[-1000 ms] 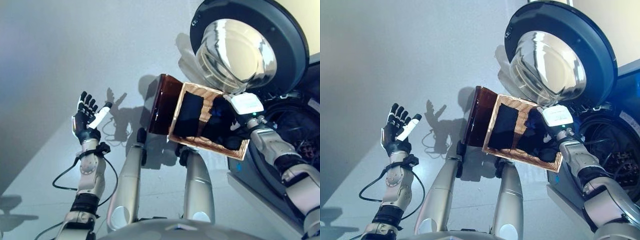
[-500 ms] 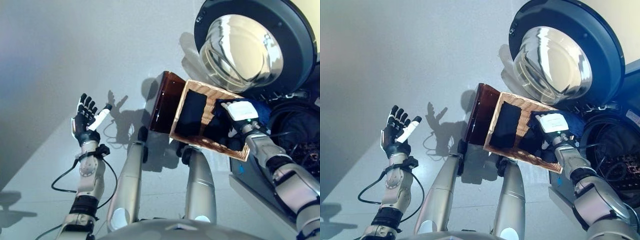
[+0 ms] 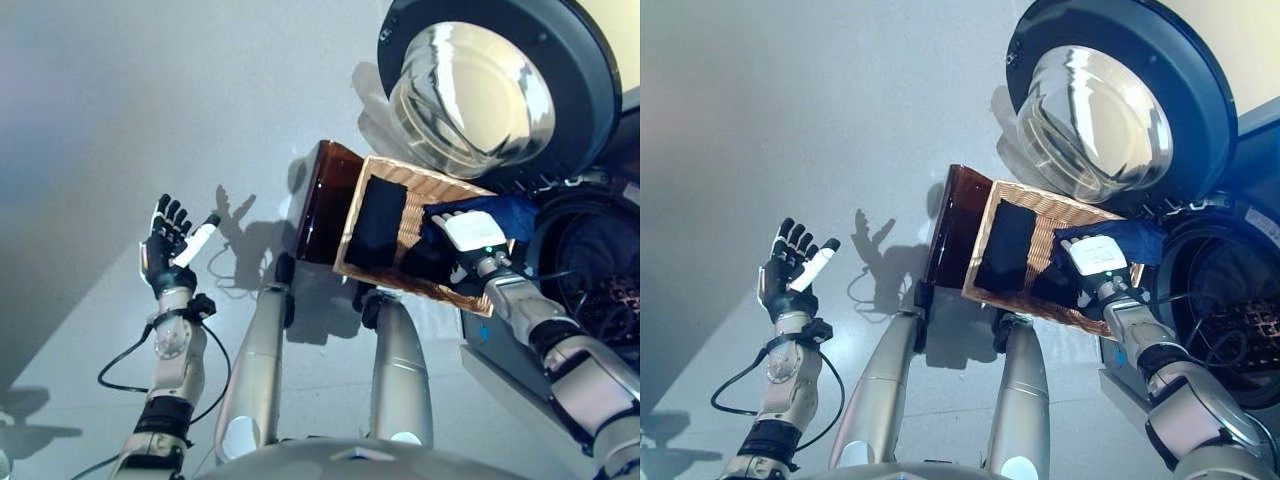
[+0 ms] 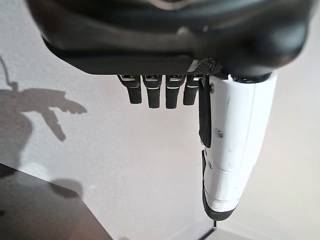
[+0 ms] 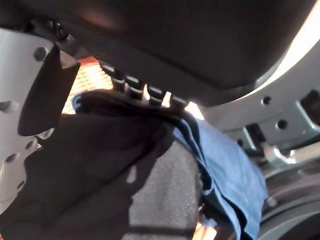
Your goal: Pick up the clothes and place them into the washing machine
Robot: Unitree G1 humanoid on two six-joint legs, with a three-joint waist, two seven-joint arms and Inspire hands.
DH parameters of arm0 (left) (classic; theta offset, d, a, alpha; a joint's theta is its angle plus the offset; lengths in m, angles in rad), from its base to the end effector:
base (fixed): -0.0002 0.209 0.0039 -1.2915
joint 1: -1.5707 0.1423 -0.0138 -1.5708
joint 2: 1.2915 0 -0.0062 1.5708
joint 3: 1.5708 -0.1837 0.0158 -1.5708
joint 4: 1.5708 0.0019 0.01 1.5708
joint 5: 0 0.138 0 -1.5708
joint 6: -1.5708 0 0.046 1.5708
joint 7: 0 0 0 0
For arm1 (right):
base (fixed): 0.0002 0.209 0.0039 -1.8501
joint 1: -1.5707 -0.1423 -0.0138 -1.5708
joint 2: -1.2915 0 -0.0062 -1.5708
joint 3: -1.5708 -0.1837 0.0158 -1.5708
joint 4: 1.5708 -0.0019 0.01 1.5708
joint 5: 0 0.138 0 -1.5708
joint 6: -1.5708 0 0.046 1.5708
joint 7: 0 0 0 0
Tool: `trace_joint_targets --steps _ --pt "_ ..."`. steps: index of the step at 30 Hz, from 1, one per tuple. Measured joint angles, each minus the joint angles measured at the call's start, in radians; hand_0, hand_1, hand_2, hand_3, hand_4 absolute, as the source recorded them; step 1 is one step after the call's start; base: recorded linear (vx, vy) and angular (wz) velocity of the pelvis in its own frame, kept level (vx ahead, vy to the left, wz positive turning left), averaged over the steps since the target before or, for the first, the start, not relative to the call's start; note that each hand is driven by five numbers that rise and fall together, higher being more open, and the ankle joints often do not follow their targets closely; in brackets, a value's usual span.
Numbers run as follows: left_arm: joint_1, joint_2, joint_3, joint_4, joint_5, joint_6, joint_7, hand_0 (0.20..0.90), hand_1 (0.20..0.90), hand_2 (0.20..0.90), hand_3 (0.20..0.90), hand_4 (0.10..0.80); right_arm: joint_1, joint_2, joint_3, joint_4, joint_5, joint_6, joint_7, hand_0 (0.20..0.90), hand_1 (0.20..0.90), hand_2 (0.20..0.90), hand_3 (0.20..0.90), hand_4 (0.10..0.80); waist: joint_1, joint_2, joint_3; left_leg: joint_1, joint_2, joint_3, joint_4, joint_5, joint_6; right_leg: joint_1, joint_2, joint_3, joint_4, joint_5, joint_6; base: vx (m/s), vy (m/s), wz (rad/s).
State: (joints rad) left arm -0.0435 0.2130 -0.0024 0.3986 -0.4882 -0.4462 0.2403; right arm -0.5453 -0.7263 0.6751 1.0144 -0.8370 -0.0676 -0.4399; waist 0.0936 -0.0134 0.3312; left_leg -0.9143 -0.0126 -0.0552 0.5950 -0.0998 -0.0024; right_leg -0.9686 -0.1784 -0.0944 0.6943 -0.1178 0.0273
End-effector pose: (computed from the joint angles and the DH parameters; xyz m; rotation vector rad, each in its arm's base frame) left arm 0.1993 0.2070 0.0056 -0.2500 -0.0777 0.4126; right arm 0.2562 -0.2980 0.0276 -1.8928 0.1344 0.1381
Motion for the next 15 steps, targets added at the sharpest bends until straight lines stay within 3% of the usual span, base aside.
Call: trace_joint_targets --steps 10,15 --pt "-0.002 0.001 0.007 0.035 -0.025 0.000 0.005 0.900 0.900 0.900 0.900 0.800 -0.001 -0.177 -0.063 -0.266 -0.016 0.014 0.032 0.900 0.900 0.900 0.900 0.800 -0.019 0.010 0.005 0.005 -0.001 -0.008 -0.099 0.040 -0.026 -0.034 -0.002 -0.010 -0.003 -0.014 -0.023 0.034 -0.079 0.07" --pt "-0.004 0.001 0.032 0.036 -0.040 0.000 0.010 0.900 0.900 0.900 0.900 0.800 0.000 -0.218 -0.082 -0.325 -0.026 0.021 0.058 0.900 0.900 0.900 0.900 0.800 -0.022 0.018 0.011 0.031 0.000 -0.011 -0.156 0.068 -0.038 -0.034 -0.002 -0.011 -0.010 -0.019 -0.032 0.015 -0.059 0.05"
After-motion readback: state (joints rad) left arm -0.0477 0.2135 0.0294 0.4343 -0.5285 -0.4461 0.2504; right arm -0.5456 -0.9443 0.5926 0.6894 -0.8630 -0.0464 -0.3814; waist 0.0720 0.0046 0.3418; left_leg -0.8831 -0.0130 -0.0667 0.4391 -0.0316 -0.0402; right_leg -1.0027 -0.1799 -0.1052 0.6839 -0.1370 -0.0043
